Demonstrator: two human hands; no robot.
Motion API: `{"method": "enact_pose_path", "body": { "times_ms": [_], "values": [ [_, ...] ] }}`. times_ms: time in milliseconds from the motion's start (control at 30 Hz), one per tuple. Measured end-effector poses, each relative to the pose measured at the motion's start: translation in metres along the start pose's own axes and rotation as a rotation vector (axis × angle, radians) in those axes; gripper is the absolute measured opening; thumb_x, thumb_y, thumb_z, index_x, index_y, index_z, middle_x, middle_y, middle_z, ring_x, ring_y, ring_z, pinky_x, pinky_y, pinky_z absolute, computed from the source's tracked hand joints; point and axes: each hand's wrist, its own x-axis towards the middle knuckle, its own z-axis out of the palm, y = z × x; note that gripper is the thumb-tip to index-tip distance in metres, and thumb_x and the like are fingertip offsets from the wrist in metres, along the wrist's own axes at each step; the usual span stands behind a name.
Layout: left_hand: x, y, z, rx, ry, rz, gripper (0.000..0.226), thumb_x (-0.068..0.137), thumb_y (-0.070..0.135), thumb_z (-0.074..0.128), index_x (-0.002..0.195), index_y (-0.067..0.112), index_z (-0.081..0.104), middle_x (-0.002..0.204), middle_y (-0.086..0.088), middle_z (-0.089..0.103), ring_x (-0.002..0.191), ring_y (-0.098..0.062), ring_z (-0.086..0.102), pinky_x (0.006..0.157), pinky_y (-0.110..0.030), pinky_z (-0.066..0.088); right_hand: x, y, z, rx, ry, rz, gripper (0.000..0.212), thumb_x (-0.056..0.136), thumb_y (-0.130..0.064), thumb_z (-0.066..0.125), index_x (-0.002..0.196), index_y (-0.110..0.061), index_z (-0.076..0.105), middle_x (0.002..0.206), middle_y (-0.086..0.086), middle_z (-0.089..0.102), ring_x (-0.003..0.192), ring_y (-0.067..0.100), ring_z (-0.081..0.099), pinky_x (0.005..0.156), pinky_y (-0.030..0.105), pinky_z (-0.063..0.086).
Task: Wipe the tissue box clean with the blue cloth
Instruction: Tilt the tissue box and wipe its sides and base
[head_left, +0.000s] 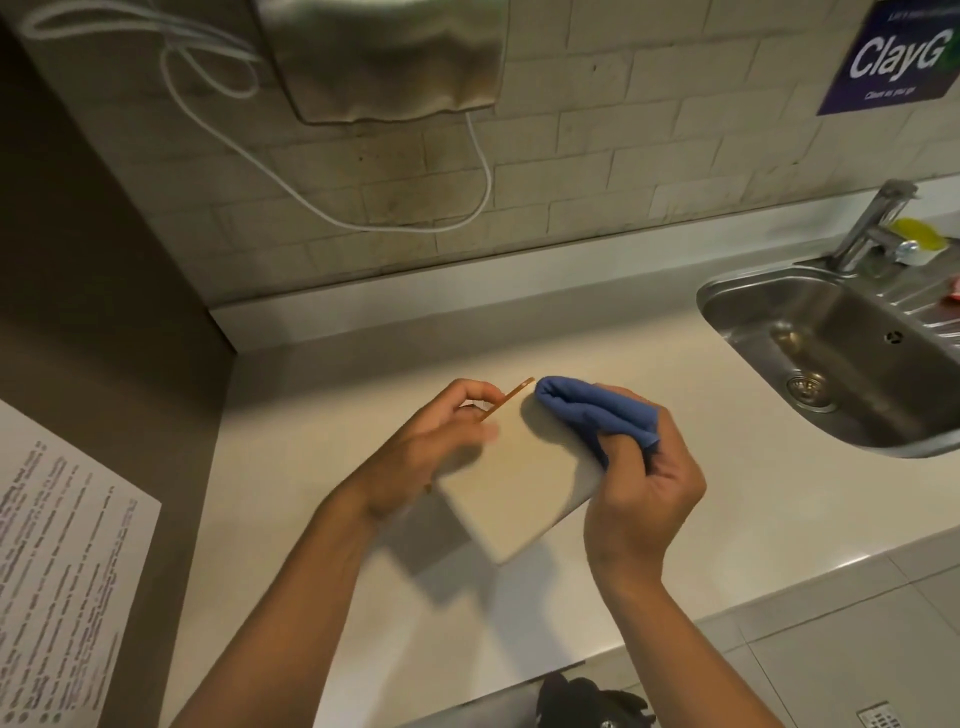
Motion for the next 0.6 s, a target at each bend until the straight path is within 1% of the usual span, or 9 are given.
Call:
{"method": "enact_pose_path", "body": {
  "times_ms": [67, 100, 167, 200, 267, 300, 433, 500, 600],
  "values": [
    [0.004, 0.004, 0.011, 0.195, 0.253, -0.031, 0.063, 0.07, 0.089, 0.061, 0.1, 0.034, 0.066, 0.084, 0.001, 0.075, 0.071, -0.019, 0.066, 0.068, -0.044, 0.052, -0.008, 0.0, 0.004, -0.037, -0.071, -0.051, 0.031, 0.085, 0.004, 0.049, 0.101, -0.009, 0.071, 0.098, 0.002, 0.071, 0.091, 0.024, 0.066, 0.073, 0.033, 0.054],
    [0.006, 0.003, 0.014, 0.298, 0.38, -0.005, 0.068, 0.067, 0.095, 0.053, 0.096, 0.034, 0.067, 0.072, 0.002, 0.073, 0.063, -0.02, 0.063, 0.063, -0.043, 0.051, -0.01, 0.0, 0.005, -0.062, -0.111, -0.088, 0.031, 0.086, 0.004, 0.049, 0.104, -0.009, 0.071, 0.102, 0.003, 0.071, 0.093, 0.023, 0.066, 0.075, 0.035, 0.055],
    [0.007, 0.001, 0.013, 0.41, 0.541, 0.067, 0.063, 0.074, 0.091, 0.047, 0.089, 0.034, 0.069, 0.056, 0.006, 0.06, 0.052, -0.015, 0.049, 0.055, -0.034, 0.041, -0.012, -0.001, 0.006, -0.148, -0.212, -0.2, 0.034, 0.083, 0.008, 0.052, 0.108, -0.006, 0.07, 0.109, 0.005, 0.07, 0.101, 0.021, 0.066, 0.082, 0.039, 0.055],
    [0.005, 0.001, 0.01, 0.41, 0.579, 0.088, 0.058, 0.078, 0.086, 0.046, 0.088, 0.034, 0.071, 0.055, 0.006, 0.058, 0.052, -0.014, 0.046, 0.055, -0.034, 0.04, -0.013, -0.002, 0.007, -0.201, -0.267, -0.265, 0.037, 0.079, 0.011, 0.053, 0.109, -0.004, 0.07, 0.113, 0.006, 0.069, 0.106, 0.021, 0.065, 0.087, 0.039, 0.054],
    [0.002, 0.005, 0.001, 0.391, 0.629, 0.096, 0.052, 0.08, 0.08, 0.047, 0.091, 0.036, 0.073, 0.065, 0.005, 0.069, 0.06, -0.018, 0.058, 0.061, -0.038, 0.049, -0.015, -0.001, 0.003, -0.275, -0.342, -0.371, 0.043, 0.074, 0.015, 0.055, 0.11, -0.004, 0.07, 0.117, 0.005, 0.067, 0.113, 0.02, 0.062, 0.093, 0.035, 0.052],
    [0.0, 0.006, -0.005, 0.395, 0.645, 0.096, 0.051, 0.081, 0.08, 0.047, 0.093, 0.038, 0.073, 0.071, 0.006, 0.073, 0.066, -0.021, 0.064, 0.065, -0.04, 0.053, -0.016, 0.0, -0.001, -0.292, -0.354, -0.403, 0.044, 0.073, 0.016, 0.056, 0.11, -0.005, 0.07, 0.118, 0.004, 0.067, 0.113, 0.019, 0.063, 0.091, 0.033, 0.053],
    [-0.009, 0.011, -0.014, 0.412, 0.667, 0.087, 0.049, 0.079, 0.082, 0.046, 0.094, 0.042, 0.071, 0.075, 0.011, 0.075, 0.071, -0.017, 0.069, 0.066, -0.042, 0.057, -0.017, 0.002, -0.013, -0.316, -0.346, -0.414, 0.045, 0.072, 0.016, 0.058, 0.11, -0.006, 0.069, 0.116, 0.003, 0.068, 0.101, 0.017, 0.068, 0.073, 0.036, 0.059],
    [-0.011, 0.01, -0.013, 0.407, 0.652, 0.121, 0.048, 0.081, 0.079, 0.047, 0.093, 0.039, 0.071, 0.073, 0.007, 0.073, 0.064, -0.015, 0.064, 0.061, -0.039, 0.053, -0.013, -0.007, -0.003, -0.306, -0.366, -0.384, 0.047, 0.071, 0.018, 0.058, 0.109, -0.005, 0.07, 0.116, 0.004, 0.068, 0.104, 0.017, 0.067, 0.077, 0.037, 0.058],
    [-0.012, 0.014, -0.009, 0.425, 0.594, 0.243, 0.051, 0.089, 0.074, 0.049, 0.088, 0.027, 0.069, 0.067, -0.01, 0.06, 0.059, -0.01, 0.044, 0.053, -0.033, 0.038, 0.003, -0.028, 0.025, -0.312, -0.412, -0.389, 0.05, 0.067, 0.021, 0.061, 0.109, -0.005, 0.072, 0.118, 0.005, 0.068, 0.11, 0.016, 0.064, 0.088, 0.035, 0.055]
  ]
}}
